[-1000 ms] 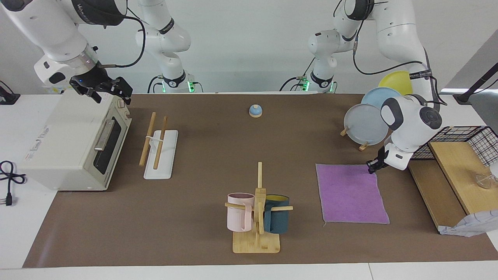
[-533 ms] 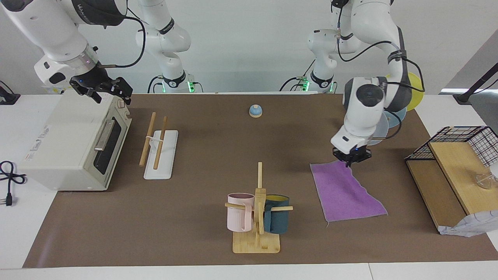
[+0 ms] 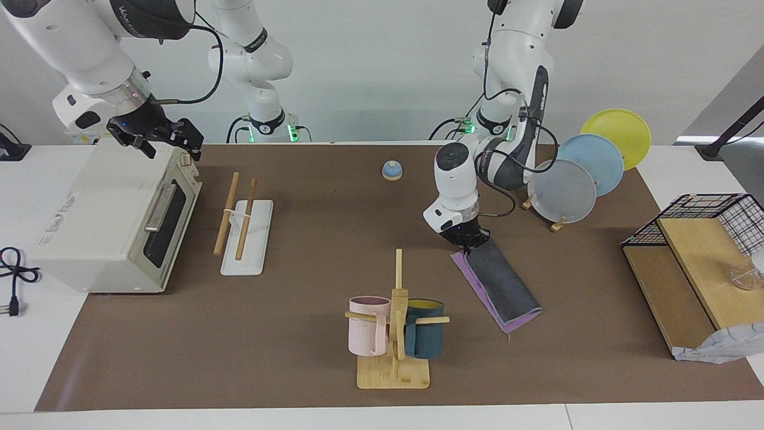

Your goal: Fold towel and hang on rack

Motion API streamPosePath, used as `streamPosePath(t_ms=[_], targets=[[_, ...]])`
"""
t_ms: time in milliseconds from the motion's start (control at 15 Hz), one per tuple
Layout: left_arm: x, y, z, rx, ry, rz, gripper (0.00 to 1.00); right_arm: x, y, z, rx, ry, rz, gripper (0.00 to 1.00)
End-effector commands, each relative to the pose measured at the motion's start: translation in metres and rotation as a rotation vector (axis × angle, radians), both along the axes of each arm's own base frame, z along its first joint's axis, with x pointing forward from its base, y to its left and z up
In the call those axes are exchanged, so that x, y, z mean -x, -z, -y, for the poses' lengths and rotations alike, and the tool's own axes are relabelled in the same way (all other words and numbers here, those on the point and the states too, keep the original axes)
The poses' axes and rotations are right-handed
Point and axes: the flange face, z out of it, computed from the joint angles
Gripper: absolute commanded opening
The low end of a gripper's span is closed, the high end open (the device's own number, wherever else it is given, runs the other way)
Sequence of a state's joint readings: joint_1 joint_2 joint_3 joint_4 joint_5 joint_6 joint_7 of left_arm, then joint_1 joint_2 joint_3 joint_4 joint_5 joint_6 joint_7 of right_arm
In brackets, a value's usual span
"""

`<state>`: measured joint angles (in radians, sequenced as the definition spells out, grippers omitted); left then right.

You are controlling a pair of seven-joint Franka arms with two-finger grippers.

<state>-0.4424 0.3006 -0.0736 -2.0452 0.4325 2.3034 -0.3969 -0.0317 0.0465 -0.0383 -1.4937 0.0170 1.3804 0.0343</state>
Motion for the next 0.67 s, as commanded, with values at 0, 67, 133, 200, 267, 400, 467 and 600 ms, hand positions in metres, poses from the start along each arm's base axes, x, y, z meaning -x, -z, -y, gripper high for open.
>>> streamPosePath(t_ms=[0,67,133,200,267,400,467,600], targets=[[-0.002,-0.008,-0.006,0.023,-0.053,0.009,1.00,0.005,-0.001,0.001,-0.007,0.006,0.013,1.00],[-0.003,-0.014,-0.009,0.055,-0.092,-0.004,1.00,0.005,-0.001,0.001,-0.007,0.006,0.013,1.00],[-0.010,-0.023,-0.020,0.085,-0.134,-0.009,1.00,0.005,-0.001,0.001,-0.007,0.006,0.013,1.00],[-0.014,-0.035,-0.027,0.104,-0.167,-0.012,1.00,0.005,-0.001,0.001,-0.007,0.006,0.013,1.00],[-0.018,-0.045,-0.034,0.125,-0.191,-0.016,1.00,0.005,-0.001,0.001,-0.007,0.006,0.013,1.00],[-0.033,-0.068,-0.056,0.224,-0.260,-0.034,1.00,0.005,-0.001,0.001,-0.007,0.006,0.013,1.00],[-0.040,-0.077,-0.069,0.271,-0.291,-0.040,1.00,0.005,-0.001,0.001,-0.007,0.006,0.013,1.00],[-0.050,-0.076,-0.102,0.346,-0.347,-0.060,1.00,0.005,-0.001,0.001,-0.007,0.006,0.013,1.00]])
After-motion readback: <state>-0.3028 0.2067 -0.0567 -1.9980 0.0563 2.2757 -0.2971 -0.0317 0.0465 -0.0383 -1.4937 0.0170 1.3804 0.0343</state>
